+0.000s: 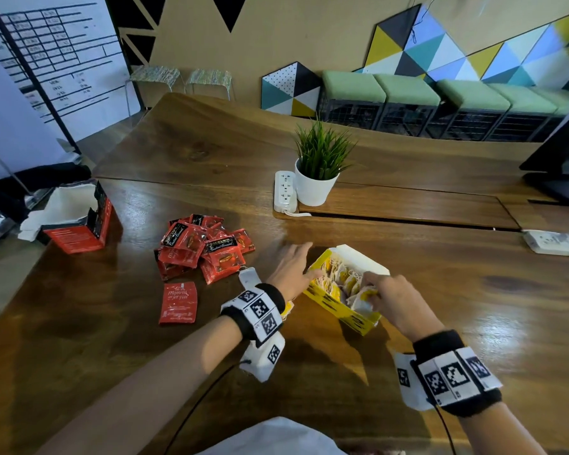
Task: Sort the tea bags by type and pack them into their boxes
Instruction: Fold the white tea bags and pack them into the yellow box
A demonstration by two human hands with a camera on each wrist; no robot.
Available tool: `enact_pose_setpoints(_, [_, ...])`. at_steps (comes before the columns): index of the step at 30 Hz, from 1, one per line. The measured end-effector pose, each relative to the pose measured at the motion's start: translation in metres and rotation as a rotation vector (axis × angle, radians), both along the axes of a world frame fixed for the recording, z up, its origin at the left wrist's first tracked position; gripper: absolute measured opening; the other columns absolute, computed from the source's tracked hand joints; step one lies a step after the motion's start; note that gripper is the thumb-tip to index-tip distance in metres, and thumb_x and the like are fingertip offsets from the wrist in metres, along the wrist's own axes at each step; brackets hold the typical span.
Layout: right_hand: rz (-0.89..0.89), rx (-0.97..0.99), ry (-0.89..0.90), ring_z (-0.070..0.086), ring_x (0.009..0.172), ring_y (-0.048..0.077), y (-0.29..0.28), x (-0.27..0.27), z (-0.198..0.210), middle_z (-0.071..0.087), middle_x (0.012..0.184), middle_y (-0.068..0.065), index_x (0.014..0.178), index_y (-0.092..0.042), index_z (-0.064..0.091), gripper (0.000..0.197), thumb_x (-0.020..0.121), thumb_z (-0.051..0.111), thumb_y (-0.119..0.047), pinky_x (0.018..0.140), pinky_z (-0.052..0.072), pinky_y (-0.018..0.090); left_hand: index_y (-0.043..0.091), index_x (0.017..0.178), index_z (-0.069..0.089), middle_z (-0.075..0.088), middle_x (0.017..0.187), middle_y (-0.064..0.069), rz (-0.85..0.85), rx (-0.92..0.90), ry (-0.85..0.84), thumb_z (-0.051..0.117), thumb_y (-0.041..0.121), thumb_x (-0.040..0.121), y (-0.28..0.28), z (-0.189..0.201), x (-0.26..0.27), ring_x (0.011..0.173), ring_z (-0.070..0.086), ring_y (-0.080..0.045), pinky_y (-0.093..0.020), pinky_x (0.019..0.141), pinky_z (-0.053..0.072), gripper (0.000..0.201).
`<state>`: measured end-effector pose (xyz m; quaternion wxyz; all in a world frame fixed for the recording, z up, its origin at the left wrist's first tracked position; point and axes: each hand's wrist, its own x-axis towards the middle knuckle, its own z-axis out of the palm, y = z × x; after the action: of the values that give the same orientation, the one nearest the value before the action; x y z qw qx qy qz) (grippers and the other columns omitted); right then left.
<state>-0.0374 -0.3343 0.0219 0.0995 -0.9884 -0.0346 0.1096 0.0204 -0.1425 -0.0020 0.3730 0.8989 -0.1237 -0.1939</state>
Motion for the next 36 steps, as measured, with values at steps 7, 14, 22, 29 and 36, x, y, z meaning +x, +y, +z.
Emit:
enact_pose_setpoints(7, [0.192,-0.169,0.1,0.058,0.105,0.025,0.015,0.002,-0.022,0.059,0.118,0.005,0.114,-0.022,0.054,0.027,0.095,0.044,-0.007,0.086,0.049,0.035,0.013,0.148,0.015,0.03,0.151,-0.013,-0.033,0.065,0.073,0.047,0.027,0.096,-0.006,-0.017,-0.001,0.138,0.032,-0.026,-0.036,0.11,0.027,0.063])
enact_pose_setpoints(14, [0.22,-0.084,0.062,0.057,0.111,0.03,0.024,0.014,-0.031,0.05,0.128,0.005,0.109,-0.018,0.057,0.034,0.087,0.049,0.006,0.088,0.049,0.039,0.017,0.147,0.02,0.038,0.147,-0.013,-0.012,0.008,0.119,0.047,0.025,0.096,0.003,-0.024,0.003,0.135,0.037,-0.027,-0.041,0.11,0.033,0.058])
enact_pose_setpoints(22, [0.18,0.334,-0.306,0.066,0.081,0.015,0.025,-0.004,0.032,0.063,0.11,0.0,0.138,-0.025,0.031,0.055,0.091,0.055,-0.01,0.077,0.055,0.031,0.021,0.148,0.013,0.052,0.135,-0.002,0.034,-0.147,0.047,0.047,0.017,0.096,0.082,0.023,0.012,0.121,0.052,-0.017,-0.025,0.095,0.041,0.063])
enact_pose_setpoints(29, [0.06,0.838,-0.682,0.057,0.057,0.006,0.072,0.003,0.059,0.062,0.074,0.003,0.145,-0.021,0.01,0.068,0.093,0.051,-0.005,0.06,0.049,0.015,0.019,0.145,0.026,0.062,0.105,-0.002,0.101,0.006,-0.085,0.052,0.01,0.092,0.118,0.017,-0.002,0.095,0.062,-0.016,-0.022,0.081,0.048,0.059])
enact_pose_setpoints(36, [0.398,0.113,0.005,0.039,0.124,0.029,0.121,0.019,-0.056,0.042,0.135,0.014,0.142,-0.008,0.027,0.058,0.091,0.053,-0.013,0.102,0.032,0.033,0.01,0.132,0.04,0.039,0.132,-0.011,-0.085,0.458,-0.031,0.065,0.021,0.084,0.085,-0.042,-0.033,0.123,0.04,-0.025,-0.035,0.1,0.039,0.055])
